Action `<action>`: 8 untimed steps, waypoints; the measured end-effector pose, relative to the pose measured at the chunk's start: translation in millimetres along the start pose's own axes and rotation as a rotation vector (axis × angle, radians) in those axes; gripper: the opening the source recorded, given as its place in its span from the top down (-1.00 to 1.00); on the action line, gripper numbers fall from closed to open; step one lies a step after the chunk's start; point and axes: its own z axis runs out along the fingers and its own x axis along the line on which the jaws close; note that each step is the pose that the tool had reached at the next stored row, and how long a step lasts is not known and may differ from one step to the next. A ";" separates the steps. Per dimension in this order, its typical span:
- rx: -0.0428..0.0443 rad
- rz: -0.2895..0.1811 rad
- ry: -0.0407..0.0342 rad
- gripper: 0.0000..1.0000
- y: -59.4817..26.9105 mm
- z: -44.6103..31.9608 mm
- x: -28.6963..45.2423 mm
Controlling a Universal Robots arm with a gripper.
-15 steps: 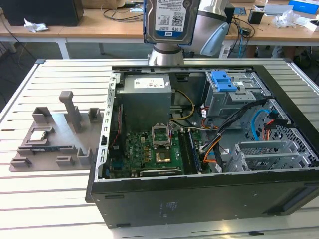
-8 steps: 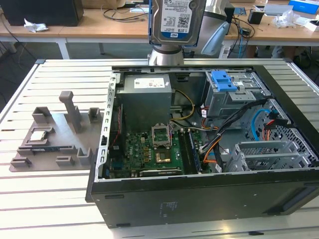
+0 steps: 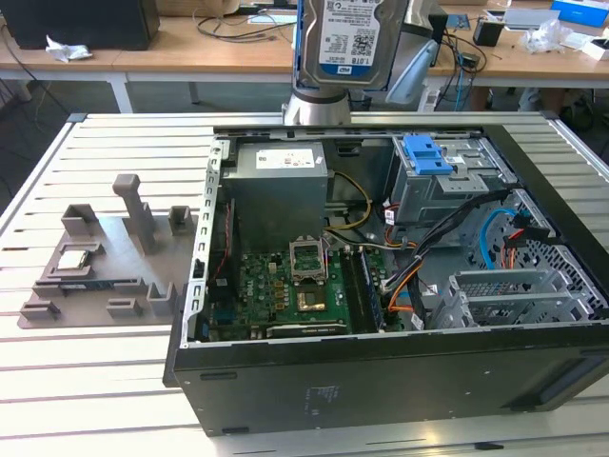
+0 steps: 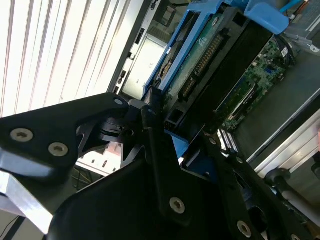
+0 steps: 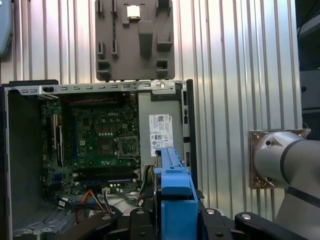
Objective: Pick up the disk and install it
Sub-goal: 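Pick up the disk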
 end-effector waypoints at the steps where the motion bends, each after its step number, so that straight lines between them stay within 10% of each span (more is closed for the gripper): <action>1: 0.0000 0.000 0.0000 0.26 -1.6 0.0 0.4; 8: -0.0002 0.000 0.0000 0.26 -18.9 -0.2 4.1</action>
